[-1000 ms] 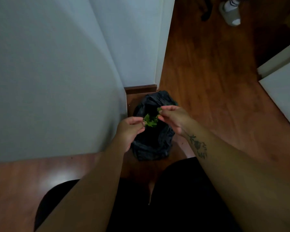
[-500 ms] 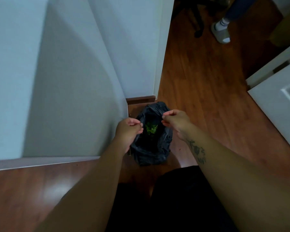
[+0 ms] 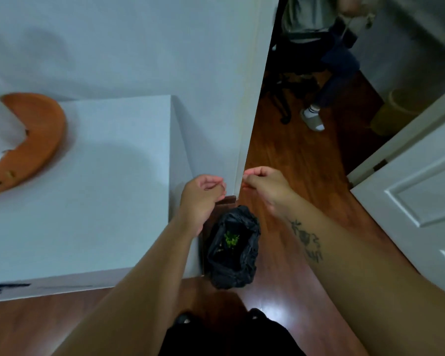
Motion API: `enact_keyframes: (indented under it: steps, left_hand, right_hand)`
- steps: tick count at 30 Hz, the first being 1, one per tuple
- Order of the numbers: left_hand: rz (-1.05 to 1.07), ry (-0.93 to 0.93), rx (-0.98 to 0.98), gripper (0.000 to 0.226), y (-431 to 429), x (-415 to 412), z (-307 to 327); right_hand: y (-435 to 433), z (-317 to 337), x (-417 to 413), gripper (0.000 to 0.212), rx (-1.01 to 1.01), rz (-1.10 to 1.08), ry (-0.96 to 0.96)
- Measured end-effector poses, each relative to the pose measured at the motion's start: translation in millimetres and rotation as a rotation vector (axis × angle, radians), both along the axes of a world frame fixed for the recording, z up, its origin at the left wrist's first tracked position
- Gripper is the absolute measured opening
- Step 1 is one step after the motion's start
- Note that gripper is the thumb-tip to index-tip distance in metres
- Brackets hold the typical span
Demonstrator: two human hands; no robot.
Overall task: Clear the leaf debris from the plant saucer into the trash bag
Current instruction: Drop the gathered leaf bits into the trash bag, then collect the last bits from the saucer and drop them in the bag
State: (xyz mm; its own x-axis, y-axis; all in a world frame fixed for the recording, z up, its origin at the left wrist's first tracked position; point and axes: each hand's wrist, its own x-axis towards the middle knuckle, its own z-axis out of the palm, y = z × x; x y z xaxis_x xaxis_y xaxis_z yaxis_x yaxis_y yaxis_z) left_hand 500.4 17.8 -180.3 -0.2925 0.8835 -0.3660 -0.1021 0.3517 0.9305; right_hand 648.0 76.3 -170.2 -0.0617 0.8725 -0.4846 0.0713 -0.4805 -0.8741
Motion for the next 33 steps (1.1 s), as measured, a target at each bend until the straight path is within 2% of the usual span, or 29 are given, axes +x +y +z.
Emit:
enact_keyframes:
  steps: [4, 7, 15, 21, 23, 25, 28, 31, 33]
  left_hand:
    - [0.023, 0.042, 0.096, 0.002, 4.2, -28.8, 49.1]
    - [0.019, 0.030, 0.144, 0.003, 0.0, -61.7, 72.0]
    - [0.080, 0.102, 0.239, 0.006, -36.3, -237.5, 89.5]
    - [0.056, 0.168, 0.198, 0.007, -55.6, -362.3, 112.9]
    - [0.035, 0.193, 0.183, 0.010, -62.7, -398.9, 117.0]
    - [0.044, 0.257, 0.158, 0.008, -68.6, -429.8, 119.7]
    - [0.076, 0.479, 0.153, 0.008, -75.0, -464.8, 114.4]
    - [0.058, 0.666, 0.161, 0.014, -85.5, -484.8, 103.9]
    - [-0.032, 0.781, 0.178, 0.020, -92.3, -494.4, 94.5]
  right_hand:
    - [5.2, 28.4, -30.6, 0.010, 0.077, -0.002, 0.012]
    - [5.8, 38.8, -63.0, 0.004, 0.147, -0.027, 0.049]
    - [-18.2, 70.3, -219.0, 0.007, 0.263, 0.065, 0.120]
    - [-50.5, 95.3, -340.9, 0.013, 0.329, 0.083, 0.090]
    - [-60.3, 97.8, -374.0, 0.012, 0.358, 0.104, 0.006]
    - [-66.8, 96.3, -399.4, 0.011, 0.458, 0.176, -0.191]
    - [-78.6, 89.8, -427.6, 0.020, 0.635, 0.470, -0.521]
    - [-87.6, 82.9, -450.8, 0.028, 0.780, 0.767, -0.673]
    - [-90.8, 78.0, -467.5, 0.029, 0.855, 0.892, -0.763]
